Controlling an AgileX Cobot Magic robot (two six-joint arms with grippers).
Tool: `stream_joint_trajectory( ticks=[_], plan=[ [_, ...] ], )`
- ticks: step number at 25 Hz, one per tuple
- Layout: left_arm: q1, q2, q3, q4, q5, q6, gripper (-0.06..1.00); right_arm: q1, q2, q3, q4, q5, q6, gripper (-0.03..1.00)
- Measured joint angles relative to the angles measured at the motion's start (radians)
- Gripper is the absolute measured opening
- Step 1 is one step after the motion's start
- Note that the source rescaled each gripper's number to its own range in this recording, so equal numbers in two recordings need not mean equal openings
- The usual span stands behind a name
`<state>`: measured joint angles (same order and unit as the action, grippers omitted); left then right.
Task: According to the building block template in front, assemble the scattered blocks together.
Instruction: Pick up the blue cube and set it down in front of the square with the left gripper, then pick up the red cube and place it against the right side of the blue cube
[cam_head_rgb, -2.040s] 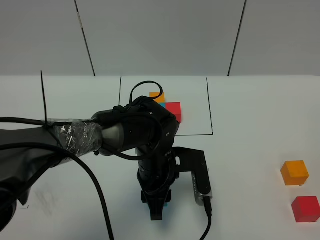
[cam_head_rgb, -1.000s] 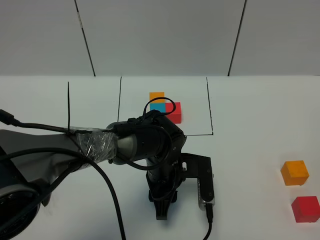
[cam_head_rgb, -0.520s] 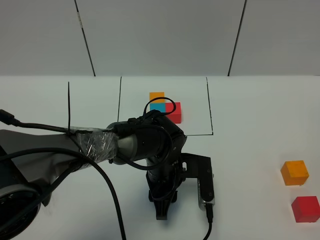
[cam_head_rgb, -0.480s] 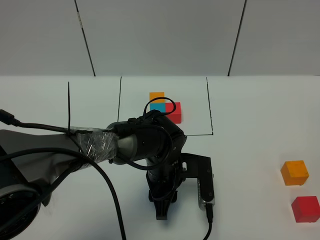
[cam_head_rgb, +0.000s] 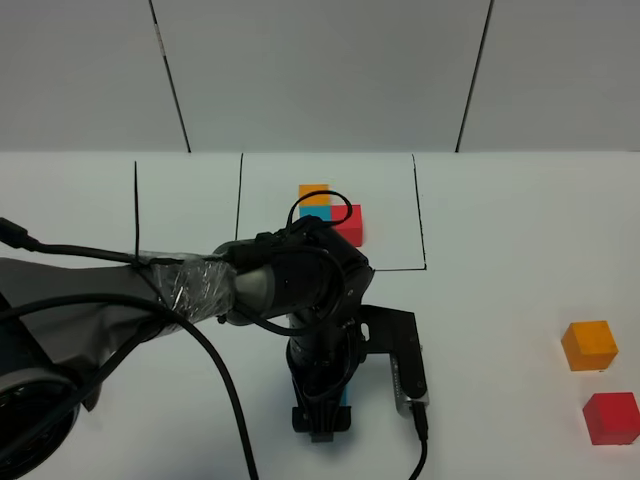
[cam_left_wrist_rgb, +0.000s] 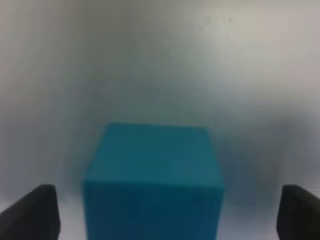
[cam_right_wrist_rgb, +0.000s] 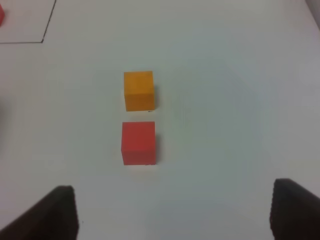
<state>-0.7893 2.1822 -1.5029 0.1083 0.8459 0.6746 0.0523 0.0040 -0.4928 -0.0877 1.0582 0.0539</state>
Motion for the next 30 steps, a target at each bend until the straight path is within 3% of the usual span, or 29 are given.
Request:
stream_joint_trajectory(
  ticks=[4,8,11,13,17,21,26,30],
  plan=[
    [0.0,-0.075,-0.065,0.0,0.062,0.0,0.99,0.0,0.0,0.0,0.0,0.0,0.0,0.61],
    [0.0,-0.206,-0.159,0.013,0.24,-0.026,0.94,0.0,0.0,0.0,0.0,0.0,0.0,0.61],
    [0.005,-0.34,-0.191,0.111,0.33,-0.159,0.91,0.0,0.0,0.0,0.0,0.0,0.0,0.61],
    [0.033,-0.444,-0.194,0.193,0.333,-0.327,0.89,0.0,0.0,0.0,0.0,0.0,0.0,0.61],
    [0.164,-0.632,-0.194,0.294,0.335,-0.591,0.87,0.0,0.0,0.0,0.0,0.0,0.0,0.61],
    [0.34,-0.842,-0.175,0.312,0.334,-0.717,0.86,0.0,0.0,0.0,0.0,0.0,0.0,0.61],
    [0.519,-1.133,-0.058,0.323,0.334,-0.755,0.83,0.0,0.0,0.0,0.0,0.0,0.0,0.61],
    [0.55,-1.383,0.074,0.306,0.334,-0.783,0.81,0.0,0.0,0.0,0.0,0.0,0.0,0.61]
  ],
)
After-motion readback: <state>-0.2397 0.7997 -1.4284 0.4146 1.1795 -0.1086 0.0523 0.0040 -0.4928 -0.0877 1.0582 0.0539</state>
